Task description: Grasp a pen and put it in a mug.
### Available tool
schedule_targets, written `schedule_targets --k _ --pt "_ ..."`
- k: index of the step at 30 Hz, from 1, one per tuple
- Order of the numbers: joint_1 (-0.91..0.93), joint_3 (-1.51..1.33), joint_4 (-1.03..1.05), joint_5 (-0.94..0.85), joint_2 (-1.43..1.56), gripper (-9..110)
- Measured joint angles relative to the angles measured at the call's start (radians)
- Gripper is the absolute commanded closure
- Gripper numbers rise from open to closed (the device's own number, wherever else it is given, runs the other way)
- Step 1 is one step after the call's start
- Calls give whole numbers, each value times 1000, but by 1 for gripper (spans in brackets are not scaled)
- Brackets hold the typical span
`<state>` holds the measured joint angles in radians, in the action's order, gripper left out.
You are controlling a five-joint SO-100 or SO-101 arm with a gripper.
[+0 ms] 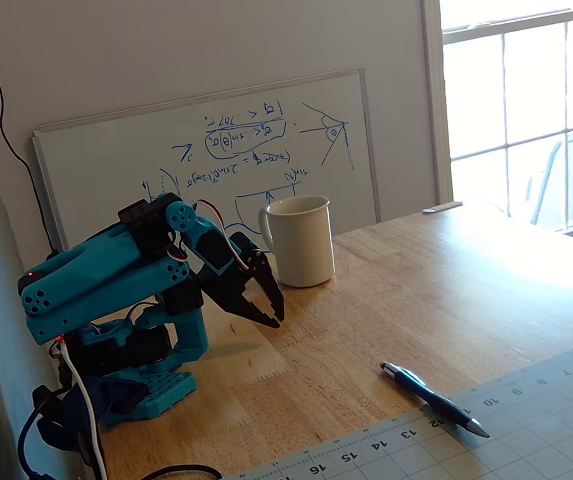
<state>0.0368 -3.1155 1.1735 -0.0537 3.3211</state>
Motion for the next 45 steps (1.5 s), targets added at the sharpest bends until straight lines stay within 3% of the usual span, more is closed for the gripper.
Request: schedule_targets --k 26,33,45 --pt "0 0 0 -9 2 101" --pt "5 63 0 -210 -64 101" --pt "184 365 0 -482 -388 96"
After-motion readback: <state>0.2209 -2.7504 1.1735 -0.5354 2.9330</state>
